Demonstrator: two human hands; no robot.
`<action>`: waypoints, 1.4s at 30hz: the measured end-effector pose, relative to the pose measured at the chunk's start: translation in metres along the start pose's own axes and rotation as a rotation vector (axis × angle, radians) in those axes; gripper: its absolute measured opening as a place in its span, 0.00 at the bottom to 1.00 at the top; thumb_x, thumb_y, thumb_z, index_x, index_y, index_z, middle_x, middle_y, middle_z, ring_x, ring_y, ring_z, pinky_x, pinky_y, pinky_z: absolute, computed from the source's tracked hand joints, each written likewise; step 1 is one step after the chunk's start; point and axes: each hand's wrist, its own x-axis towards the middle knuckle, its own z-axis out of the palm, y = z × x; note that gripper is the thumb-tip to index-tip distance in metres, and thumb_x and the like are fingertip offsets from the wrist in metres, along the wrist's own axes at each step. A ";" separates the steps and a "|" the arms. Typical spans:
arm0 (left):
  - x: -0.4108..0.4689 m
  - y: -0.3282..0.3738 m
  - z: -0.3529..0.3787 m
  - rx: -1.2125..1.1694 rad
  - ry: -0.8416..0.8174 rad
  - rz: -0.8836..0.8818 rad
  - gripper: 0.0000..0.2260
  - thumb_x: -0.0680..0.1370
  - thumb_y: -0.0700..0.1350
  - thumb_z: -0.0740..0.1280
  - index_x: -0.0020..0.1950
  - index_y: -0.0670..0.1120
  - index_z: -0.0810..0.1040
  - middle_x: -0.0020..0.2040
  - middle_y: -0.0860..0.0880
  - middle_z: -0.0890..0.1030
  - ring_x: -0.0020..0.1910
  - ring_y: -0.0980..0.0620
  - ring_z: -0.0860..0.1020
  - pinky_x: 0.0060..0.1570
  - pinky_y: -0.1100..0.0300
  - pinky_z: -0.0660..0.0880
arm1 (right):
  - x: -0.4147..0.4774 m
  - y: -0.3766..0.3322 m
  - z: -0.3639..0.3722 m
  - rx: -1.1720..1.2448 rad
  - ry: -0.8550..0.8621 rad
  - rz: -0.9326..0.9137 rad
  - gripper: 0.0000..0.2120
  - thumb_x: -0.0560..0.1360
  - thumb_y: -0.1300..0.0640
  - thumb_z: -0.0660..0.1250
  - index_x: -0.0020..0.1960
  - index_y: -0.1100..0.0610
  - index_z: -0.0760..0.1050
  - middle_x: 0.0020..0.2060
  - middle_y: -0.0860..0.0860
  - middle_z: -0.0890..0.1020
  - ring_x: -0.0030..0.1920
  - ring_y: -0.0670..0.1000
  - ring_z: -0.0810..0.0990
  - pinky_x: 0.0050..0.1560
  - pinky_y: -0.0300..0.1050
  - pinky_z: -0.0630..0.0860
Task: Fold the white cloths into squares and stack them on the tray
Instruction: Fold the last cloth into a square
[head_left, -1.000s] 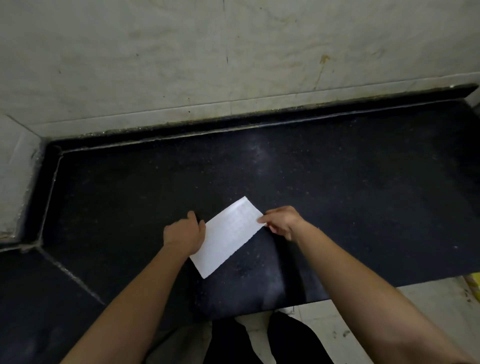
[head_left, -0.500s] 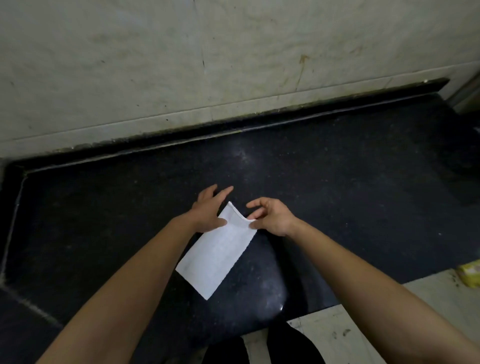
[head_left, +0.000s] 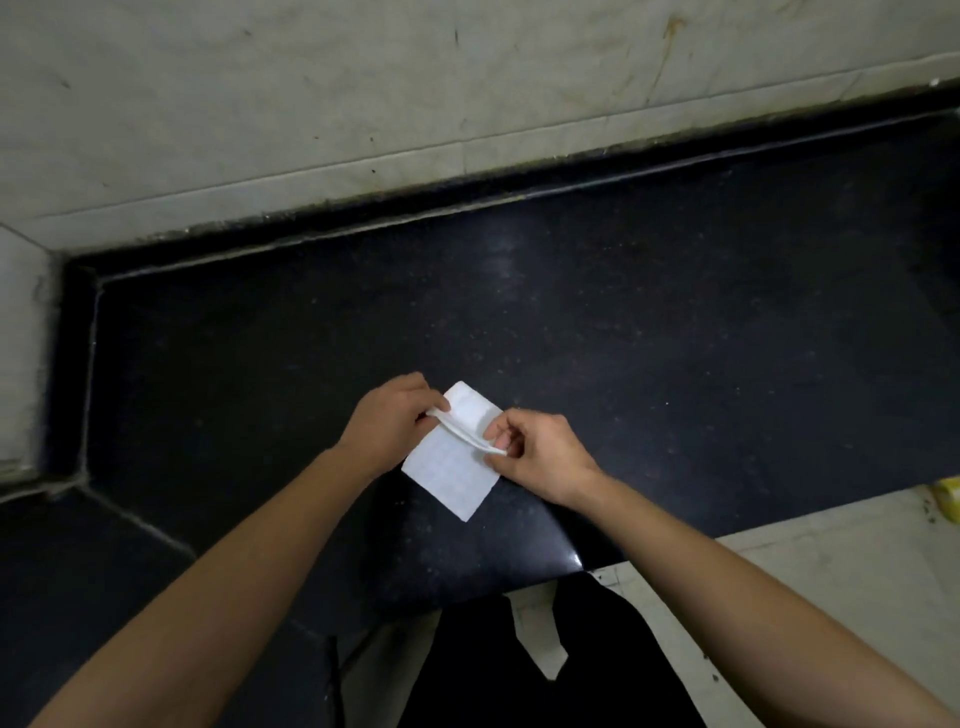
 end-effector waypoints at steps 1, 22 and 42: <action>-0.013 -0.007 0.004 -0.017 0.016 0.000 0.10 0.70 0.37 0.76 0.50 0.45 0.85 0.44 0.49 0.79 0.42 0.52 0.77 0.39 0.52 0.78 | -0.003 0.000 0.011 -0.056 -0.018 -0.032 0.08 0.71 0.54 0.77 0.49 0.49 0.82 0.40 0.44 0.81 0.36 0.40 0.77 0.41 0.27 0.71; -0.090 -0.034 0.029 0.152 -0.077 0.147 0.20 0.77 0.45 0.57 0.66 0.41 0.78 0.64 0.41 0.77 0.58 0.42 0.78 0.54 0.47 0.79 | -0.042 0.018 0.067 -0.581 -0.108 -0.518 0.14 0.79 0.49 0.64 0.59 0.55 0.79 0.48 0.50 0.77 0.44 0.52 0.79 0.44 0.48 0.79; -0.023 -0.029 0.055 0.496 -0.316 0.260 0.29 0.84 0.59 0.43 0.81 0.46 0.43 0.81 0.49 0.41 0.80 0.50 0.38 0.77 0.44 0.45 | -0.021 0.036 0.093 -0.835 -0.007 -0.059 0.41 0.80 0.32 0.33 0.79 0.63 0.37 0.79 0.60 0.38 0.79 0.59 0.36 0.76 0.62 0.37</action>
